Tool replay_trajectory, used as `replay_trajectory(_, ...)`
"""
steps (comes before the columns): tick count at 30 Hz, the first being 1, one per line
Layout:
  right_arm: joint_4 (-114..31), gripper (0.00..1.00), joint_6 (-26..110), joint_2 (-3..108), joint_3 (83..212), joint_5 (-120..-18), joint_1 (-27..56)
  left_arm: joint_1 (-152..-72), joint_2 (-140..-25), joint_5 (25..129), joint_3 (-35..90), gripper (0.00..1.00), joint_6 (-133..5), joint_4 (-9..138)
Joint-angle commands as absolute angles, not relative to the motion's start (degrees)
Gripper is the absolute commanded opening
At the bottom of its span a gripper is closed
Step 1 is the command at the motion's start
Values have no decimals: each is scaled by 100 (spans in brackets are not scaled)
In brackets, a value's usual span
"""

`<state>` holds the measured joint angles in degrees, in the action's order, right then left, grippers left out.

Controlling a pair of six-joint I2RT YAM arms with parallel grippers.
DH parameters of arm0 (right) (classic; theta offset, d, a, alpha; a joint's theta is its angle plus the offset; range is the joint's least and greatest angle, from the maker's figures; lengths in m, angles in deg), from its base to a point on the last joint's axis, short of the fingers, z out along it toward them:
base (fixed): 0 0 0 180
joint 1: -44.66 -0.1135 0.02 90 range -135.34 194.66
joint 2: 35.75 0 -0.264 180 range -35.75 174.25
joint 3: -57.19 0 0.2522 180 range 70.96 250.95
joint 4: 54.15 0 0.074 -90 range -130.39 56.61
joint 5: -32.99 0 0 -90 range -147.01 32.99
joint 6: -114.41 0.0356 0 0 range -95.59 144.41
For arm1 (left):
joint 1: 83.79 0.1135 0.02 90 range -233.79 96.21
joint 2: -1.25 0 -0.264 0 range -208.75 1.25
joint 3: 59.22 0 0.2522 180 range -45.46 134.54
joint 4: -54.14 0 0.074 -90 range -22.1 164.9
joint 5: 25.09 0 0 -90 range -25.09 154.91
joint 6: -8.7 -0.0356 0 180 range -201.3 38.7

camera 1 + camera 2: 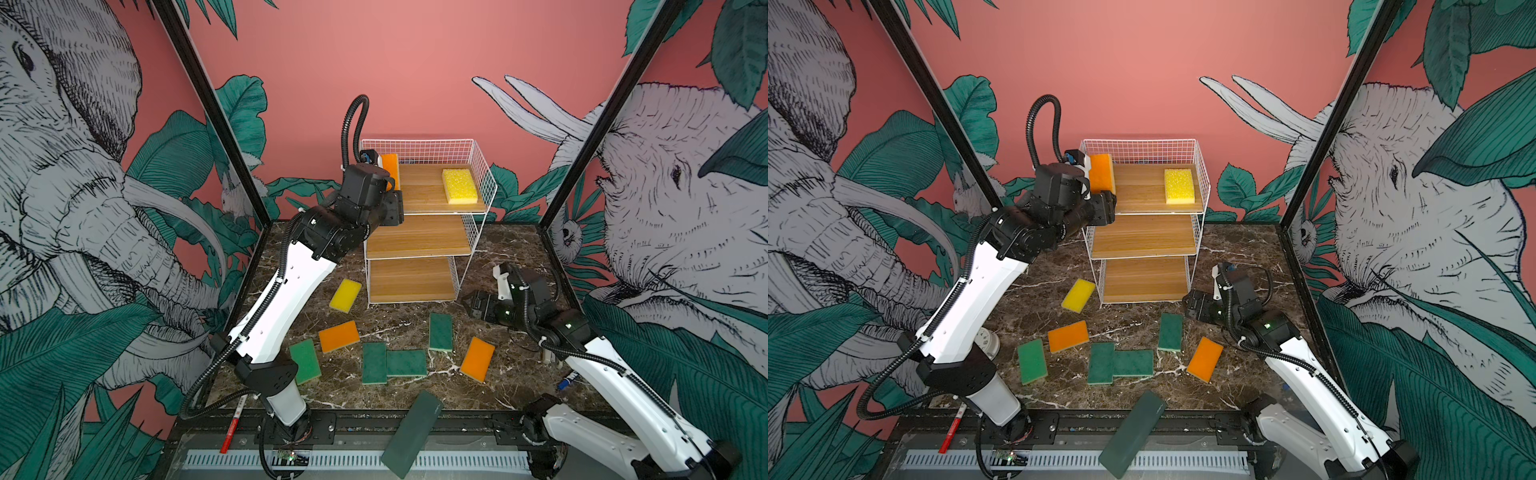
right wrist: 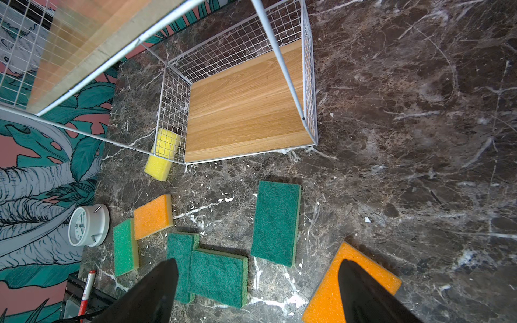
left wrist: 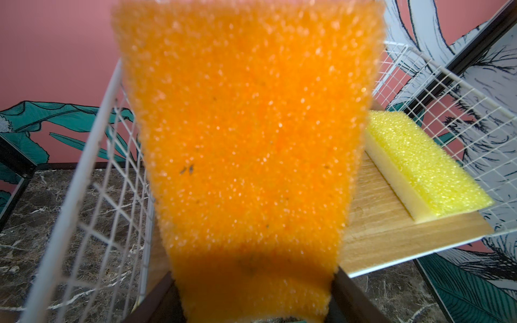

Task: Arrange cleaning sponges on a shelf
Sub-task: Place the cleaning sponge on the shelf.

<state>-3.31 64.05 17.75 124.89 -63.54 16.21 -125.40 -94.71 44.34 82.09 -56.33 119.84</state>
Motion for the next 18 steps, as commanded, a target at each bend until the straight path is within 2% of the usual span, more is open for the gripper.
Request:
replay_trajectory(1,-425,92,6429,1681,12413,-6365,1642,-12550,-9510,4259,8156,69,-5511,12054)
replay_trajectory(18,-452,92,6466,1690,12430,-6372,1637,-12555,-9520,4095,8146,74,-5517,12124)
